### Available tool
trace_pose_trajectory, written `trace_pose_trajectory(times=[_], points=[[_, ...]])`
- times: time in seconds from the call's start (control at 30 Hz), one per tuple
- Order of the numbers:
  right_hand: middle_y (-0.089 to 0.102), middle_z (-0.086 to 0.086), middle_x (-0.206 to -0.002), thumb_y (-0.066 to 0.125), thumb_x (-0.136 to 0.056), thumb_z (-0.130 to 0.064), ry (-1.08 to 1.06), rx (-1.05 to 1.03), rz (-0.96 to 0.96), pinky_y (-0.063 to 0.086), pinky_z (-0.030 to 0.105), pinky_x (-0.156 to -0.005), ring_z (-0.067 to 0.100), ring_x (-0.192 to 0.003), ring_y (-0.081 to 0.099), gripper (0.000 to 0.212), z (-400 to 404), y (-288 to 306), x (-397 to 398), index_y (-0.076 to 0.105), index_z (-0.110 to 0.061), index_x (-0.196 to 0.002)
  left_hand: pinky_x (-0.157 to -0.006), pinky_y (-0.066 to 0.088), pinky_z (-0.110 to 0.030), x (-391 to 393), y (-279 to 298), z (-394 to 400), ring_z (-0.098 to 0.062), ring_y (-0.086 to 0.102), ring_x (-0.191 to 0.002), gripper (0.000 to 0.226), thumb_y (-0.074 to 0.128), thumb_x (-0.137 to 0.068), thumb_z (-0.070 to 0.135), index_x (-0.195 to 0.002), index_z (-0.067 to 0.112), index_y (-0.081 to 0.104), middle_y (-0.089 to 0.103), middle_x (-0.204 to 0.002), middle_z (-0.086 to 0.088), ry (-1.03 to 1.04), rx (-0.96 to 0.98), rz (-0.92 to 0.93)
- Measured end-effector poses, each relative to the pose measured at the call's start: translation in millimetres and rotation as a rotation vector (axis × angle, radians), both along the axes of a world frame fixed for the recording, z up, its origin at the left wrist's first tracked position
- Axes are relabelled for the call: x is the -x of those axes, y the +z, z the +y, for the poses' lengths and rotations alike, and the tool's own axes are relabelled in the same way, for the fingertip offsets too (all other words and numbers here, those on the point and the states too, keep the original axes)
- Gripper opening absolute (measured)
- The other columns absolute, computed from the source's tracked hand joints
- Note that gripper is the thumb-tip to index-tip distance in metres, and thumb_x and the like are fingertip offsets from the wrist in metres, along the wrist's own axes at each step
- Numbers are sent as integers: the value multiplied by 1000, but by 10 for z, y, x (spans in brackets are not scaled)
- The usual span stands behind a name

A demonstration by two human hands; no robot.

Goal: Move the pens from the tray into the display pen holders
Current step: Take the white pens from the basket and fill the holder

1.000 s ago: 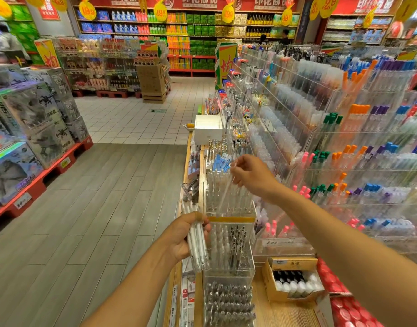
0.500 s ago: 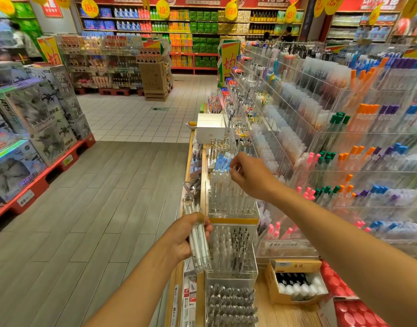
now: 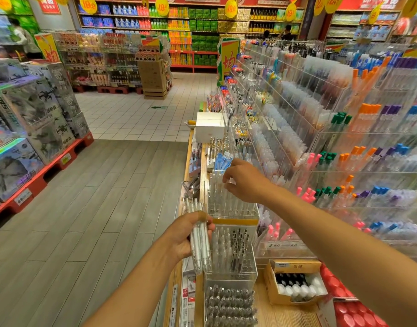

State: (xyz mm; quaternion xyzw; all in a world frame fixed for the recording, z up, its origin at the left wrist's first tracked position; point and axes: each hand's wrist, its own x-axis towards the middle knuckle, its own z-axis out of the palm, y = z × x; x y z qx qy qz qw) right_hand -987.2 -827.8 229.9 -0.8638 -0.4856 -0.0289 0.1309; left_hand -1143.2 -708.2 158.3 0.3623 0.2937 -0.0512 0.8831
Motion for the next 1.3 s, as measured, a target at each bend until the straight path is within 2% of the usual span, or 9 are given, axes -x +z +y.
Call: trace_pose_trajectory(times=[0.23, 0.37, 0.5, 0.63, 0.77, 0.87, 0.97, 1.13, 1.3], points=[[57, -2, -105, 62, -93, -24, -6, -112, 36, 48, 32, -83, 16, -93, 56, 23, 35, 41, 182, 65, -17, -115, -51, 58, -27, 0, 34, -22, -20, 63, -52, 7, 71, -66, 3, -68, -2, 75, 64, -69, -17, -84, -19, -93], [68, 2, -100, 58, -96, -31, 20, 13, 379, 51, 32, -80, 14, -85, 60, 26, 95, -15, 376, 66, -12, -112, -53, 58, -27, 16, 65, -34, -20, 63, -54, 7, 69, -71, 4, -71, 0, 75, 63, -69, -15, -104, -12, -147], [64, 5, -78, 65, -92, -24, -80, -194, 741, 45, 30, -62, 13, -63, 52, 19, 82, -62, 433, 70, -6, -94, -53, 57, -26, 38, 90, -24, -19, 62, -53, 8, 66, -74, 6, -71, 2, 73, 62, -69, -15, -147, -22, -183], [55, 6, -73, 59, -96, -15, -88, -282, 1102, 37, 26, -54, 12, -57, 46, 13, 57, -47, 458, 56, -7, -85, -55, 57, -26, 61, 95, -30, -20, 64, -54, 13, 63, -77, 7, -74, 1, 74, 64, -71, -15, -152, -4, -194], [69, 5, -78, 56, -96, -13, -82, -433, 1309, 42, 23, -52, 10, -55, 51, 10, 20, 50, 378, 50, -7, -91, -54, 59, -29, 55, 77, -6, -23, 65, -55, 16, 66, -74, 7, -86, -3, 70, 66, -71, -17, -39, 68, -180], [66, 9, -81, 65, -87, -13, -32, -638, 1371, 51, 20, -55, 11, -59, 59, 14, -44, 168, 249, 58, -3, -94, -48, 56, -27, 34, 39, 36, -20, 63, -50, 19, 64, -75, 6, -92, -1, 60, 62, -65, -13, 42, 108, -116], [67, 2, -67, 76, -75, -14, -72, -762, 1092, 54, 21, -55, 12, -55, 64, 19, -69, 251, 131, 65, -3, -85, -43, 54, -25, 26, -24, 64, -18, 61, -48, 15, 65, -72, 5, -86, 0, 60, 59, -63, -11, 80, 121, -15], [63, -4, -53, 82, -73, -28, -134, -528, 381, 49, 20, -48, 7, -47, 59, 19, -37, 277, 52, 65, -20, -68, -43, 52, -23, 26, -112, 80, -18, 59, -44, 5, 64, -82, 2, -79, 3, 60, 58, -60, -11, 132, 113, 67], [57, -7, -59, 80, -75, -32, -116, -357, 237, 43, 25, -54, 8, -54, 51, 21, 25, 213, 113, 66, -18, -76, -43, 51, -24, 22, -76, 92, -18, 58, -44, 6, 63, -83, 2, -79, 4, 59, 57, -59, -11, 135, 114, 65]])
